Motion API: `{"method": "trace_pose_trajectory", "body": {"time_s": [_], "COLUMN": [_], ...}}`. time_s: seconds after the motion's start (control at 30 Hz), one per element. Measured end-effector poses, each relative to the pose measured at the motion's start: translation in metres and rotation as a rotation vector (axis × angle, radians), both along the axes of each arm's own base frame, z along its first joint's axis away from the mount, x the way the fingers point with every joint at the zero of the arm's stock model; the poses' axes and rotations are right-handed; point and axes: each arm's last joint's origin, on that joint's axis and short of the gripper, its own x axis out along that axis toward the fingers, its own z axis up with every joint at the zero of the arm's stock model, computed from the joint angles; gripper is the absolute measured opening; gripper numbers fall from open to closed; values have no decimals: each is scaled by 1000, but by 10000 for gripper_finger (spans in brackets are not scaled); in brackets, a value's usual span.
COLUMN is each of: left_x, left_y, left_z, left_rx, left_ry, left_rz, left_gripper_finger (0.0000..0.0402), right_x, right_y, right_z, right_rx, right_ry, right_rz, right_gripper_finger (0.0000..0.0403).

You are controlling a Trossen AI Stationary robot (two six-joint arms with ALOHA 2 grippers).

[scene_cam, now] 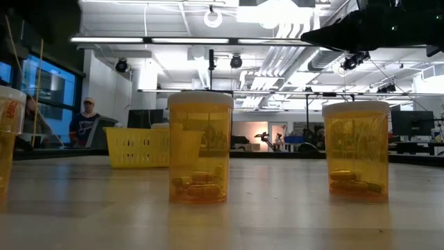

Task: Pick and place pill bottles into a basket
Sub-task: Put the orange pill bottle into the yellow basket

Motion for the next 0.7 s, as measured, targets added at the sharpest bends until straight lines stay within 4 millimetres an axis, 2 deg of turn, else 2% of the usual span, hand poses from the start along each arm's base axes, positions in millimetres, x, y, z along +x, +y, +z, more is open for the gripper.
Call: {"method": "trace_pose_trajectory", "body": {"time_s": [0.13, 0.33, 0.5, 0.7], "left_x": [-11, -6, -14, -15], "left_y": [-3, -7, -10, -20], "left_z": [0, -1, -3, -13], "left_rx": [43, 43, 95, 104], "left_ry": [64, -1, 43, 56], "left_rz": [-16, -7, -26, -39], "left_gripper_finger": [353, 358, 354, 362], "right_x": [0, 0, 0, 0], "right_y": [0, 0, 0, 0], "right_z": [0, -1, -1, -1], "right_rx": [0, 0, 1, 1], "right_ry": [0, 8, 8, 13], "right_rz": [-1, 0, 0, 0], "right_gripper_finger": [144, 144, 144, 144]}}
